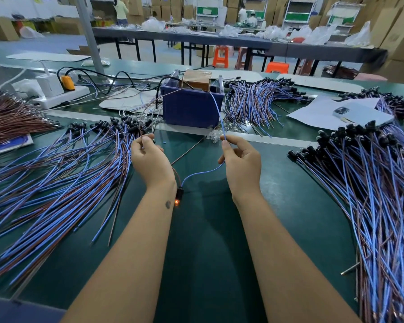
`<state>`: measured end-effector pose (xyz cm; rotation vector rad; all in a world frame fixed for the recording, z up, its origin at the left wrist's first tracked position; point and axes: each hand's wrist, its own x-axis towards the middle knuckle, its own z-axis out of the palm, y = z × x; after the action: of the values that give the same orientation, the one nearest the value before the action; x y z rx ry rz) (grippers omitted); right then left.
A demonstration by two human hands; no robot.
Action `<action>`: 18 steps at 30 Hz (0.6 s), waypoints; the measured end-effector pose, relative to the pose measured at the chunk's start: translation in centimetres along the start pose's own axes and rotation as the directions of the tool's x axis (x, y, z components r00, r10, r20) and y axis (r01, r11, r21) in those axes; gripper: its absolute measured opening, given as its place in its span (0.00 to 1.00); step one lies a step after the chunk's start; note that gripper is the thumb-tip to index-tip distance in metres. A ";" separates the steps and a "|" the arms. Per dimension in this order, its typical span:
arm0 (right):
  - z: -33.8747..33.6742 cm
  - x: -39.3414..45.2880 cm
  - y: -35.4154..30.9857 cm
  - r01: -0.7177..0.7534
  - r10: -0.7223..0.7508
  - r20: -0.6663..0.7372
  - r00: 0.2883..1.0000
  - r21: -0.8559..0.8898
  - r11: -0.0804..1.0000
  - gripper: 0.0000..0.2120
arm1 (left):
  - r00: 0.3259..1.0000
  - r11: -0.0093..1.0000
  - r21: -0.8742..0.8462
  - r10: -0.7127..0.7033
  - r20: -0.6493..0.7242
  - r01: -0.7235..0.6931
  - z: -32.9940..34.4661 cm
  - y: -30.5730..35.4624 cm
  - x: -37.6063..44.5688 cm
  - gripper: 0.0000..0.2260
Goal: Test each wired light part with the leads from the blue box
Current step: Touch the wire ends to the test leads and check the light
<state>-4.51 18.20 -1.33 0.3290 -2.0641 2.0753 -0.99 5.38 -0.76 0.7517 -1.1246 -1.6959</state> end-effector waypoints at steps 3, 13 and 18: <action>0.0 0.0 0.0 0.000 0.000 0.001 1.000 0.005 1.000 0.08 | 1.000 1.000 -0.003 -0.001 -0.001 0.001 0.0 0.0 0.0 0.11; 0.0 -0.2 -0.1 0.016 -0.016 0.016 1.000 -0.013 1.000 0.09 | 1.000 1.000 -0.009 -0.006 -0.007 0.006 0.0 0.1 0.0 0.11; -0.1 -0.1 -0.1 0.020 -0.020 0.019 1.000 -0.022 1.000 0.08 | 1.000 1.000 -0.017 -0.013 -0.014 0.013 0.0 0.2 0.0 0.11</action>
<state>-4.37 18.26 -1.29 0.3649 -2.0836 2.0446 -0.92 5.35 -0.60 0.7609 -1.0958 -1.7067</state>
